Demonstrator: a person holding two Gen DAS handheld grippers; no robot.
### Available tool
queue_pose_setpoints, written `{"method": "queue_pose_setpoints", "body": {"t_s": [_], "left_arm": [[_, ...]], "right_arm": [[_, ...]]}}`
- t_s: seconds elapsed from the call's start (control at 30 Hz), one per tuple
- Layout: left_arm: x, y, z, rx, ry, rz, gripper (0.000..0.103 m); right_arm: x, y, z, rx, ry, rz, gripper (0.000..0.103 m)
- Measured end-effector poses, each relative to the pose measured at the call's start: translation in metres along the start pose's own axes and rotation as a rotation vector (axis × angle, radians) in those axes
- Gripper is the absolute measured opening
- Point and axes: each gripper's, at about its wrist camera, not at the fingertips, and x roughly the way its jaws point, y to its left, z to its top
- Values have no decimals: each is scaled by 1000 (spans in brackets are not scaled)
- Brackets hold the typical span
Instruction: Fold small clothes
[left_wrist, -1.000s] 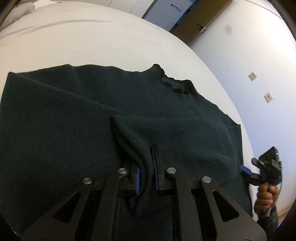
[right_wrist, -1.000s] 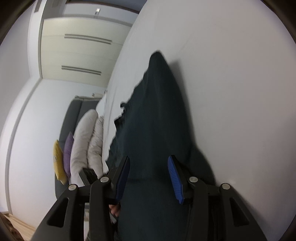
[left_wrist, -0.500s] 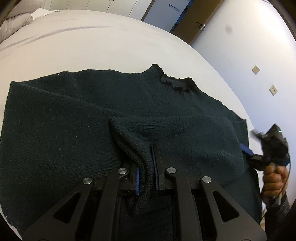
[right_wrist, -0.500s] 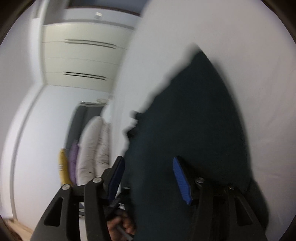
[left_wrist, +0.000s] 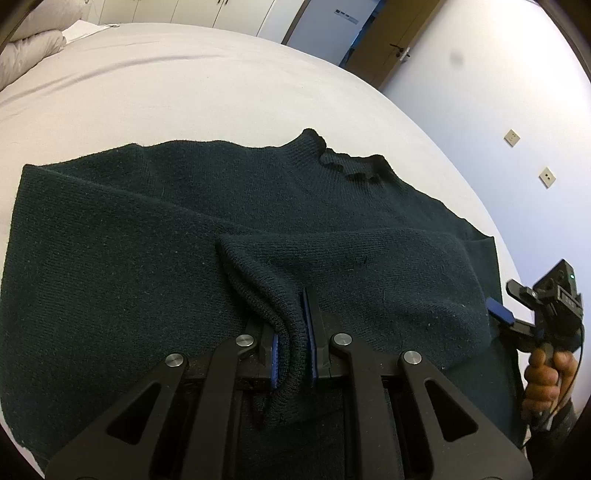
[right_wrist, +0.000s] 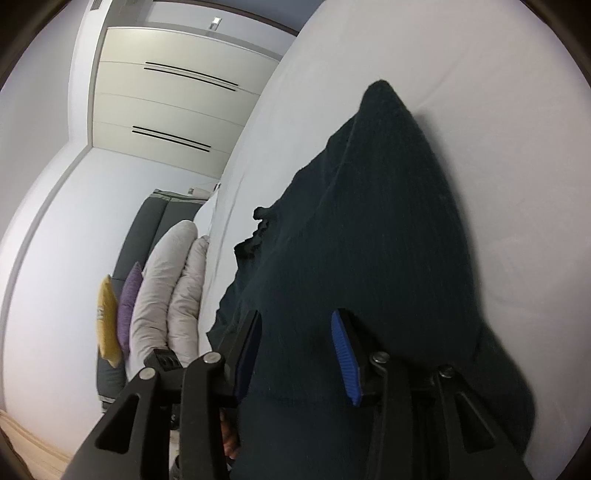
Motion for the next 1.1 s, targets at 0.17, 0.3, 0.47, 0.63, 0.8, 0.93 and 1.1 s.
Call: {"method": "queue_pose_setpoints", "body": {"t_s": [0.17,0.3,0.47,0.63,0.8,0.93,1.1], "left_arm": [[-9,10,2,-42,4,-28,13],[-40,9,-3,-47,-18,73,22],[-84,12,-26,-22,-86,196,75],[-87,20,-62,46,-7,281,75],[-106,22,-87,66,10,324,75],[-118,13,-115,125,33,400,89],[-140,29,-146,103,0,385,95]], "right_arm": [[-24,7,-23,16,-35,-23,67],[-45,15,-55,-2,-27,-1,70],[-40,26,-99,-63,55,12,71],[-41,21,-122,-90,25,-34,68],[-57,28,-150,-153,49,-89,69],[-80,27,-181,-207,21,-117,69],[-107,36,-200,-204,-17,-120,70]]}}
